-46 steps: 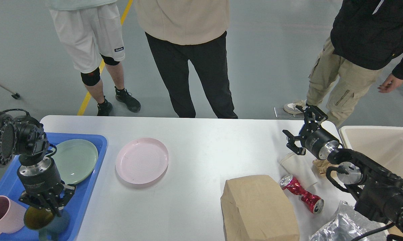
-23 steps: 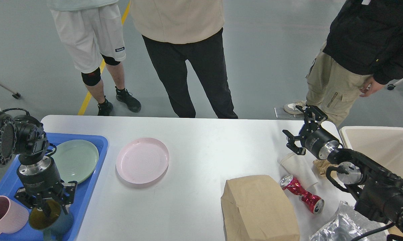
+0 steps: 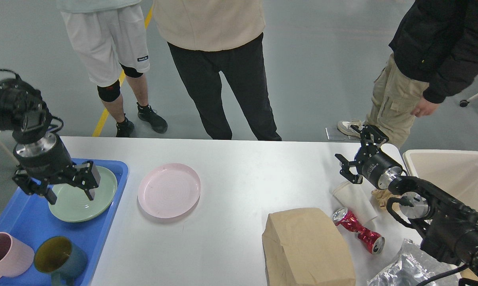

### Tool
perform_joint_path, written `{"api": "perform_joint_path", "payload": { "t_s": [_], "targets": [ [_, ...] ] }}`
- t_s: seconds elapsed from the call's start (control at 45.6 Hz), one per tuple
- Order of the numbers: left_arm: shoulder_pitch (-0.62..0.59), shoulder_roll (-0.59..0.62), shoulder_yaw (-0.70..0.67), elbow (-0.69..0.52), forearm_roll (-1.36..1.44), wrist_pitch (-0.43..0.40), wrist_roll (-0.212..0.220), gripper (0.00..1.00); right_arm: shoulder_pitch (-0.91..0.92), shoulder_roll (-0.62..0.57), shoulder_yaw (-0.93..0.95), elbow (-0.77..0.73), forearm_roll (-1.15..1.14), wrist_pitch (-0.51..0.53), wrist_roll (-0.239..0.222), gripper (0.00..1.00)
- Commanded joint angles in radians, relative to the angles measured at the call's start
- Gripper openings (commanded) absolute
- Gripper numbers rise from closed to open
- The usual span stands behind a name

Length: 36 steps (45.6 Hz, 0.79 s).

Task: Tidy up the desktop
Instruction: 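Open the left gripper and raise it off the mug, then move the left gripper to the pink plate and grasp its rim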

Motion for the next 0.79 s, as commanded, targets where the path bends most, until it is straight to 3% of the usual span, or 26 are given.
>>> {"api": "perform_joint_path", "payload": {
  "t_s": [0.0,0.373,0.548,0.767],
  "targets": [
    [-0.106,-0.073,-0.017,-0.009,0.000,0.000,0.000,0.89,0.000,0.000,0.000,0.000,0.000,0.000,0.000,1.00],
    [-0.129,-0.386,-0.079,0.008,0.002,0.000,0.000,0.89,0.000,0.000,0.000,0.000,0.000,0.001,0.000,1.00],
    [-0.119,-0.423,-0.111,0.010,0.003,0.000,0.000,0.89,0.000,0.000,0.000,0.000,0.000,0.000,0.000,1.00],
    [-0.039,-0.428,-0.133,0.043,0.034,0.247,0.002,0.89,0.000,0.000,0.000,0.000,0.000,0.000,0.000,1.00]
  ]
}}
